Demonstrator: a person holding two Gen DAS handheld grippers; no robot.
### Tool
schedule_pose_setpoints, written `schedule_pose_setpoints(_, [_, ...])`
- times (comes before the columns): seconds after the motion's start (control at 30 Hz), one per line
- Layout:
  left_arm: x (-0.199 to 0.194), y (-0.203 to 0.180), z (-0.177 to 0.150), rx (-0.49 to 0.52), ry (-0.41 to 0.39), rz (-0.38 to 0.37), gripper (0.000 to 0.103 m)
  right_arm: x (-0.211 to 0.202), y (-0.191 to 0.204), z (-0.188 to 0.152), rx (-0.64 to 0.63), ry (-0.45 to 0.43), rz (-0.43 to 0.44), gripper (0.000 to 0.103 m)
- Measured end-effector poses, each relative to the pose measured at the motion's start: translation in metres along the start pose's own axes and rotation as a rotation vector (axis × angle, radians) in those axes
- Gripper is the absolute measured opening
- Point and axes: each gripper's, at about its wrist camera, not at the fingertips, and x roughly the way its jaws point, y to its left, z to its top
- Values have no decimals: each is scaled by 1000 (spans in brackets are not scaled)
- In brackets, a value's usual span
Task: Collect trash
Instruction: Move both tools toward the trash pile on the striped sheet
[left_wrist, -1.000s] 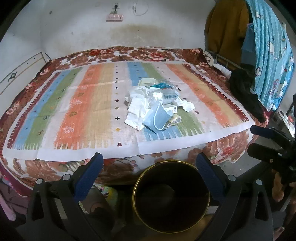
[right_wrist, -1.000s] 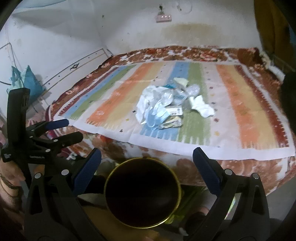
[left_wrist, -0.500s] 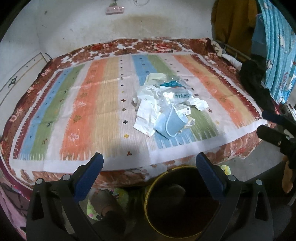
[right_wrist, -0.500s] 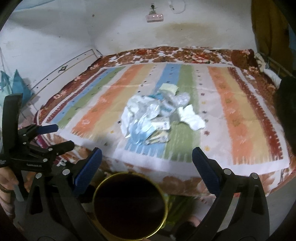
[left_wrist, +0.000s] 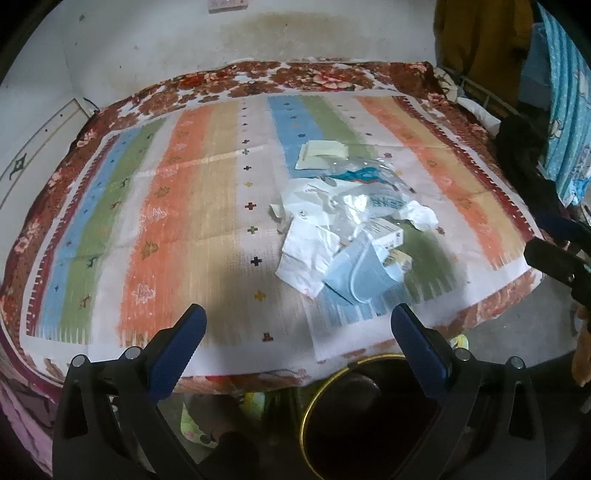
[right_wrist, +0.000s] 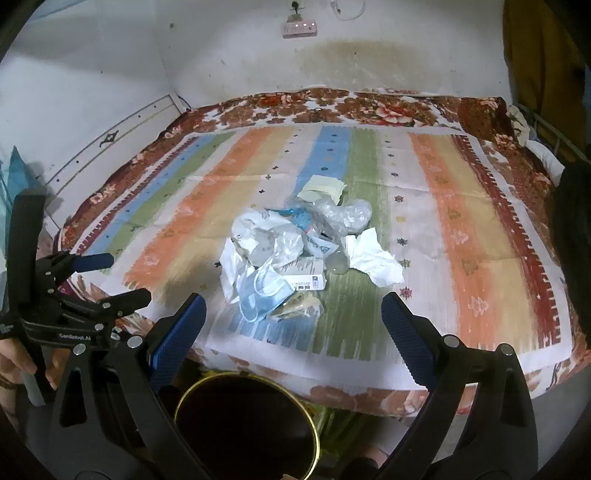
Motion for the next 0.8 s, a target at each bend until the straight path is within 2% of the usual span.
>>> schedule_pose_setpoints(0.1, [10,4,7,-32,26,-19,97,12,4,7,-25,16,-26,91])
schedule_pose_setpoints(0.2, [19,13,11,-105,51,-51,97,25,1,16,-22,33,-39,91])
schedule_pose_setpoints(0.37, [34,21,19,-141,67,-31,97,44,-5,30,16,57,-38,91])
schedule_pose_setpoints(0.53, [54,25,28,-178,102,-45,97,68,-5,40,-5,76,-78,89])
schedule_pose_setpoints(0.67, [67,31,33,-224,113,-9,97,90,-10,46,5,105,-82,88])
schedule_pose_setpoints(0.8, [80,32,35,-223,143,-8,97,108,-12,53,4,120,-88,88])
